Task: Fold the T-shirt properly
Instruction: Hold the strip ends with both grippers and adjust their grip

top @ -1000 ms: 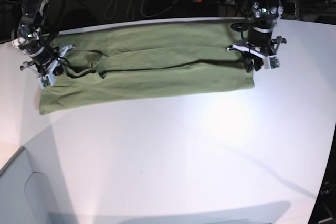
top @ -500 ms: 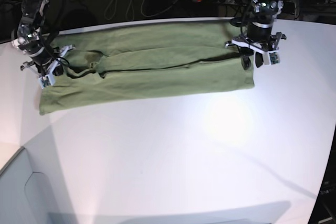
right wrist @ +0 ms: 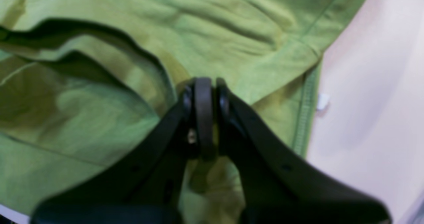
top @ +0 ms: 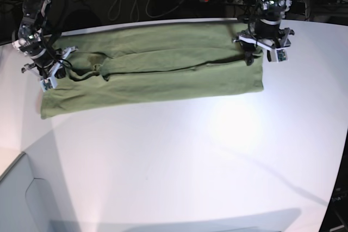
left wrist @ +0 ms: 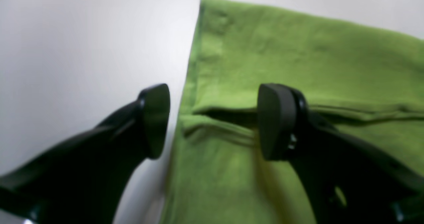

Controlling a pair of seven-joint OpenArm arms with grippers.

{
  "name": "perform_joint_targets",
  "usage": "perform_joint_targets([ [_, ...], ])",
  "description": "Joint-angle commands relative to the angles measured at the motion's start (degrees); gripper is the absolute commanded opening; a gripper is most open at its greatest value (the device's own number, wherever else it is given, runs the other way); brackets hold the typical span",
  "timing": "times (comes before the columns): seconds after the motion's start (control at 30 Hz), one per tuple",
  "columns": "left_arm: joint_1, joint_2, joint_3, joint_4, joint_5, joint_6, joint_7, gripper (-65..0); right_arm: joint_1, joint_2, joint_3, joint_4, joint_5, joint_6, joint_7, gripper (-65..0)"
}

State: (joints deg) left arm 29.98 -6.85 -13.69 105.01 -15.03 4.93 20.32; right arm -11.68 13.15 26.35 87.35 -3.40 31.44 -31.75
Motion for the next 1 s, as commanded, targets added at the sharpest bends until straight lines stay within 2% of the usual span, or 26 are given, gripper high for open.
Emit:
perform_joint_targets([
  [0.0,0.3,-0.5,-0.2,1.0,-0.1,0.0,-1.5,-24.7,0.2,0.6,0.2,0.6,0.3,0.7,0.6,-65.0],
  [0.37,-3.5,-0.4,-0.2,-4.7,-0.1,0.0,-1.5,-24.7,0.2,0.6,0.2,0.6,0.3,0.7,0.6,-65.0],
  [0.77,-2.4,0.0,0.0,-6.9,-0.1,0.0,-1.5,-25.0,1.0,0.6,0.2,0.5,0.3,0.7,0.6,-65.0],
  [0.97,-2.5,0.0,0.3,-9.1,-0.1,0.0,-1.5,-33.4,1.1,0.8,-1.6,0.5,0.3,0.7,0.6,-65.0],
])
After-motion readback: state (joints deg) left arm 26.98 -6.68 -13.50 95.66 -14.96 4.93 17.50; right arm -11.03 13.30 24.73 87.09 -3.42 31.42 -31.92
